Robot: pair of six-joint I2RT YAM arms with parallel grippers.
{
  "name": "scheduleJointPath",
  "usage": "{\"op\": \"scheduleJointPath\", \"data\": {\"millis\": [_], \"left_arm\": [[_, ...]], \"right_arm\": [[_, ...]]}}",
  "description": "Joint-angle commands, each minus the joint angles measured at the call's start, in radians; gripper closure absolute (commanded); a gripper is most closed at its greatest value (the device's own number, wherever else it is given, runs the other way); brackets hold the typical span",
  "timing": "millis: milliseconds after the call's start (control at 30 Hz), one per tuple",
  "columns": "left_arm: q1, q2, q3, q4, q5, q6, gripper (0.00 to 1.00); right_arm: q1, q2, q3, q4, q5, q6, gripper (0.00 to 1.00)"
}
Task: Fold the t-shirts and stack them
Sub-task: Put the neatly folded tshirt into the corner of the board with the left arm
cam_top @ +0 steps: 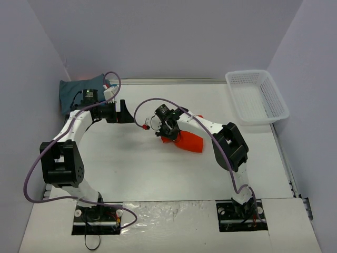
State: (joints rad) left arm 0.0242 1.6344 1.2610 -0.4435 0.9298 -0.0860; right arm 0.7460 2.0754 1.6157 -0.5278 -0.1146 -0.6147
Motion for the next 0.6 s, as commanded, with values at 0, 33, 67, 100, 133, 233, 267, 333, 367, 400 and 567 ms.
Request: {"op": "scheduleJointPath", "data": {"millis": [0, 33, 67, 100, 133, 233, 267, 333, 367, 400, 567], "left_arm": [[-0.012, -0.065, 0.066, -0.101, -0.052, 0.071, 0.06], [-0.013, -0.065, 0.077, -0.104, -0.058, 0.069, 0.06], [-0.013, -0.065, 0.075, -0.103, -0.057, 0.063, 0.06], [-0.013, -0.065, 0.068, -0.097, -0.049, 0.054, 0.06], [-0.013, -0.068, 0.058, -0.087, -0.036, 0.055, 0.06], [-0.029, -0.080, 0.034, -0.080, -0.072, 0.089, 0.06], [-0.049, -0.081, 0.026, -0.081, -0.091, 0.118, 0.06], [-0.053, -0.071, 0.043, -0.095, -0.095, 0.133, 0.06], [-0.059, -0.052, 0.092, -0.144, -0.108, 0.141, 0.06], [-0.061, -0.039, 0.113, -0.162, -0.111, 0.143, 0.06], [-0.087, -0.001, 0.135, -0.196, -0.094, 0.178, 0.06]], "right_arm": [[-0.013, -0.028, -0.001, -0.031, 0.027, -0.016, 1.00], [-0.014, -0.028, 0.003, -0.034, 0.015, -0.014, 1.00], [-0.017, -0.026, 0.004, -0.034, 0.007, -0.014, 1.00], [-0.016, -0.032, -0.011, -0.032, 0.000, -0.017, 1.00], [-0.017, -0.029, -0.019, -0.029, -0.005, -0.019, 1.00], [-0.020, -0.009, -0.036, -0.020, -0.008, -0.022, 0.98], [-0.022, -0.003, -0.037, -0.018, -0.002, -0.020, 0.74], [-0.023, 0.015, -0.025, -0.018, 0.007, -0.017, 0.59], [-0.022, 0.015, -0.017, -0.017, 0.006, -0.017, 0.45], [-0.023, 0.021, -0.004, -0.020, 0.000, -0.011, 0.32], [-0.017, -0.001, 0.039, -0.021, 0.021, -0.002, 0.00]]}}
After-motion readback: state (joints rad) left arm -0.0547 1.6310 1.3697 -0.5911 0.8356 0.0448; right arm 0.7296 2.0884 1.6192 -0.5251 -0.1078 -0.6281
